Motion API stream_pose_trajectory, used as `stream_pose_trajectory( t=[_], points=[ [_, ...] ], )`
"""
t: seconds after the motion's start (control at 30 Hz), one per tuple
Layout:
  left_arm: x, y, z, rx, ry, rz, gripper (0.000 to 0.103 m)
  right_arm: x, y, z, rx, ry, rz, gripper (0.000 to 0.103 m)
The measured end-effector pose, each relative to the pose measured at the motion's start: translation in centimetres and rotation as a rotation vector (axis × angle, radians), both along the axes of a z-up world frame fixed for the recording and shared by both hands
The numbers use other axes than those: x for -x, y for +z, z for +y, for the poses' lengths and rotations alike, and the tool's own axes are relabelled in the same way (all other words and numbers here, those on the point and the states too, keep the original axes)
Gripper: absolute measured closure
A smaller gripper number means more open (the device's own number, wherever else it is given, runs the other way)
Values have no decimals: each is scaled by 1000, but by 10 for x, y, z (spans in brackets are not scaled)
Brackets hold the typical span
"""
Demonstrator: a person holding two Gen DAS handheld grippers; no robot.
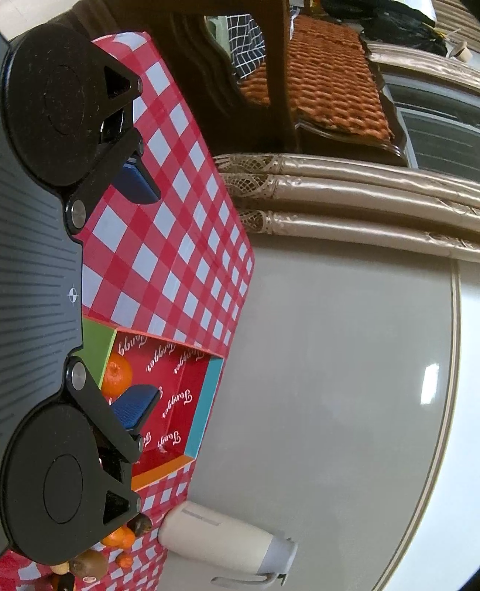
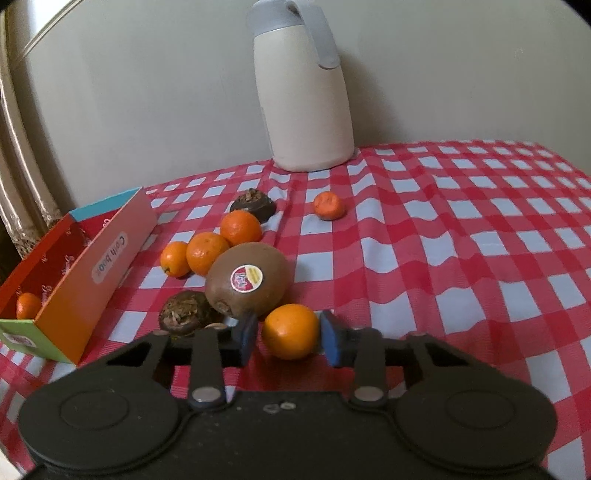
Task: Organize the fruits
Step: 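Carry the mandarin into the box and release it with the right gripper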
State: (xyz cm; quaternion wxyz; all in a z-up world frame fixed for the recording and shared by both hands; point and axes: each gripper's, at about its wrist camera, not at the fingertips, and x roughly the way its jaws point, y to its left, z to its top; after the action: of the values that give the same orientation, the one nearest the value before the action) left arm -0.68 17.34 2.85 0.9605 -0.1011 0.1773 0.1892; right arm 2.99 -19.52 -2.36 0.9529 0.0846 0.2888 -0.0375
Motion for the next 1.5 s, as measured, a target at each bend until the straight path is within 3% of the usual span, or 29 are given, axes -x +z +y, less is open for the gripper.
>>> stream_pose_trajectory(
  t=[0.17, 0.43, 0.77, 1.13, 1.37, 1.47, 1.5],
  points=[
    [1, -1, 5, 9, 11, -2, 0, 4, 2, 3, 24, -4, -12, 71],
    [7, -2, 18, 40, 60, -11, 0, 16, 17, 12, -10, 45, -103, 71],
    [24, -12, 55, 83, 150, 14, 0, 1, 40, 76, -94, 279, -221, 71],
    [42, -21, 95, 120, 244, 20, 0, -32, 34, 157, -104, 451, -194, 71],
    [48, -24, 106, 118, 266, 25, 0, -39, 24, 171, -95, 471, -154, 70],
    [49, -23, 109, 129, 271, 23, 0, -39, 23, 172, -100, 478, -148, 66],
    [49, -23, 109, 135, 270, 22, 0, -38, 23, 170, -105, 479, -150, 59]
  ],
)
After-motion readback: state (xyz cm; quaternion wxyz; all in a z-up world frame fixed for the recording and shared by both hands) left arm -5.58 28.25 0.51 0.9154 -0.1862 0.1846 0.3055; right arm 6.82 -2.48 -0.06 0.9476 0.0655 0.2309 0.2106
